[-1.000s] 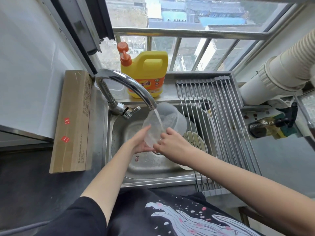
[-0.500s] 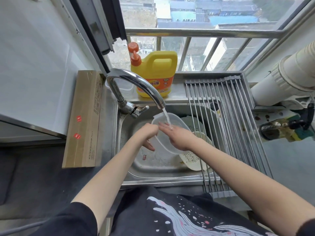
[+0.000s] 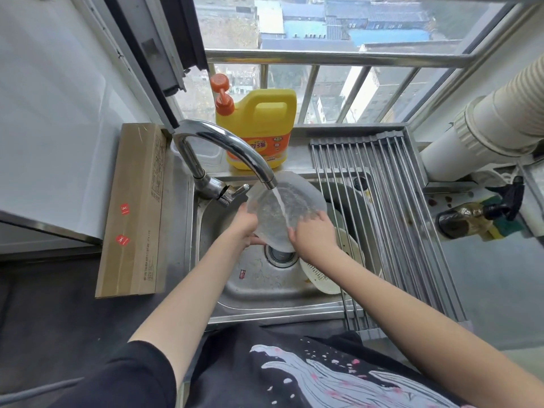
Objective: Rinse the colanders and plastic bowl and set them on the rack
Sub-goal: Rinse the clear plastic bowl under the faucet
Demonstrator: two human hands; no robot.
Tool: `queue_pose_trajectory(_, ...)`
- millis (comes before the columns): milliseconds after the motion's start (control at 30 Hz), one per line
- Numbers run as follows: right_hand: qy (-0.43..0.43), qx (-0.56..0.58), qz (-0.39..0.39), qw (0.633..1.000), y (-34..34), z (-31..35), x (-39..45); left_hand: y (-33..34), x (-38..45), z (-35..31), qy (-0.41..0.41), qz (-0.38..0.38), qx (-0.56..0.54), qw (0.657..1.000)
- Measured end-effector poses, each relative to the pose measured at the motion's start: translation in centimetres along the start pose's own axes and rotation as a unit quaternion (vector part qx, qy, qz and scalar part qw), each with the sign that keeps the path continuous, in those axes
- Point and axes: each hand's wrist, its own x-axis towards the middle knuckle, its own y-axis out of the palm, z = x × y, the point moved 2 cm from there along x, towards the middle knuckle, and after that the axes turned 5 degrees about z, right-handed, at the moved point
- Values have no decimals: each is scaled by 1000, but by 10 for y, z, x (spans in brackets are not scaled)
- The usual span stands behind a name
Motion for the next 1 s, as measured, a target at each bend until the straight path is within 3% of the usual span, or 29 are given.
queue_pose_trajectory(100, -82, -28, 12, 996, -1, 11, -21, 13, 8, 4, 30, 18, -70, 997)
queue_pose_trajectory(200, -141, 12, 20, 990, -2, 15, -27, 23, 7, 10, -16, 29, -148, 988)
queue_pose_trajectory(333, -184, -80, -110, 974, -4, 14, -28, 30, -2, 19, -90, 69, -168, 979)
queue_pose_trajectory(433, -245, -89, -228, 938, -9, 7, -34, 25, -7, 22, -129, 96, -138, 977)
queue_pose_trajectory(500, -276, -69, -257, 924, -15, -4, -37, 14, -9, 23, -180, 116, -114, 970)
queue_pose_trajectory(567, -304, -38, -249, 919, -17, -13, -35, 2, -10, 22, -209, 140, -87, 964)
queue_pose_trajectory(667, -313, 26, -220, 923, -12, -20, -31, -9, -13, 18, -154, 131, -81, 976)
queue_pose_trajectory(767, -334, 75, -214, 915, -12, -26, -32, -20, -14, 18, -148, 137, -114, 973)
queue_pose_trajectory(867, -378, 30, -209, 902, -17, -27, -40, -22, -15, 21, -148, 165, -132, 966)
queue_pose_trajectory(1000, -360, -20, -197, 912, -17, -33, -42, 1, -15, 29, -147, 117, -175, 966)
